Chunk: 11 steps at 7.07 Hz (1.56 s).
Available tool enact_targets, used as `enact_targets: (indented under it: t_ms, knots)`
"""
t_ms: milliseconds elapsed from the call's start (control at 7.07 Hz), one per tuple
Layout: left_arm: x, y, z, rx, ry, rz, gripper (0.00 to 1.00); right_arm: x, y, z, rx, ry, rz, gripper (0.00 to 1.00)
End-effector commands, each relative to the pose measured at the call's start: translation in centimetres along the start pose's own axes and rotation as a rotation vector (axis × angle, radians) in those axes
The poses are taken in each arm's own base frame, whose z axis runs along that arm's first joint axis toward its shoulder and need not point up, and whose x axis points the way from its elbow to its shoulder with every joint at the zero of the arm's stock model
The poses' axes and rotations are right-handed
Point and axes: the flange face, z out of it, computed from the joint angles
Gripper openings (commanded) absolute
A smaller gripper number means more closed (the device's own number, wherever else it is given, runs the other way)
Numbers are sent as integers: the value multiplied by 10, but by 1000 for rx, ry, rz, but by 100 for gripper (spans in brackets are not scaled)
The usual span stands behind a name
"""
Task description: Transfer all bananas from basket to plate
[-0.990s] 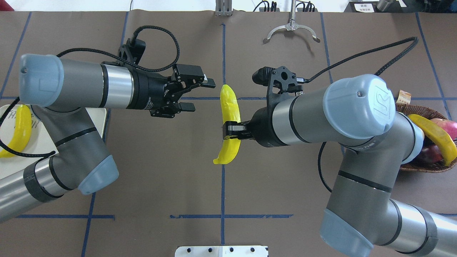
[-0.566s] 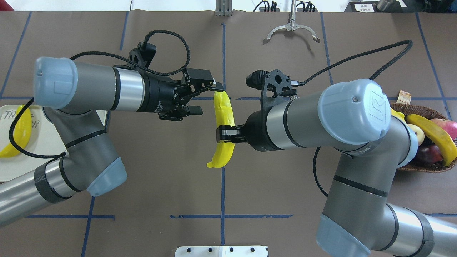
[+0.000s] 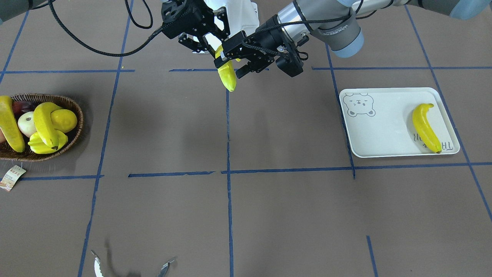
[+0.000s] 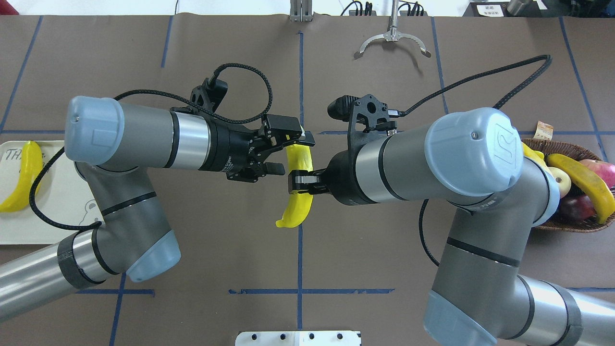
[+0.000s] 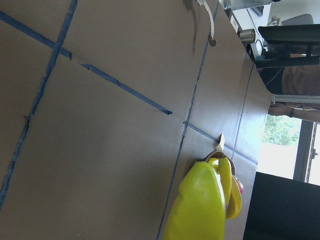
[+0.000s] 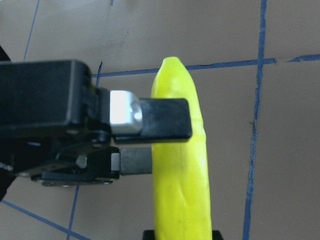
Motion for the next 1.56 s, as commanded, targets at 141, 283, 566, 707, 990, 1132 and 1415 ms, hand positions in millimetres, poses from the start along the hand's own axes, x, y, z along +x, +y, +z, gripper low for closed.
enact_targets:
  t_ms: [141, 283, 566, 707, 990, 1132, 1415]
  knots:
    - [0, 5, 3, -9, 1, 3, 61, 0, 3, 2, -7, 1, -3, 2]
    - [-2, 5, 3, -11, -3, 5, 23, 0, 3, 2, -7, 1, -3, 2]
    - [-3, 5, 3, -10, -5, 9, 0, 0, 3, 1, -5, 0, -3, 7]
    - [-3, 4, 3, -9, -5, 9, 0, -1, 3, 0, -4, -3, -3, 89]
    - [-4, 4, 3, -8, -8, 8, 0, -1, 3, -1, -4, -4, -1, 100]
    - [-4, 2, 3, -2, -15, 7, 0, -1, 3, -3, -2, -7, -1, 100]
    - [-11, -29, -2, 76, -130, -42, 0, -1, 2, -7, 3, -12, -2, 100]
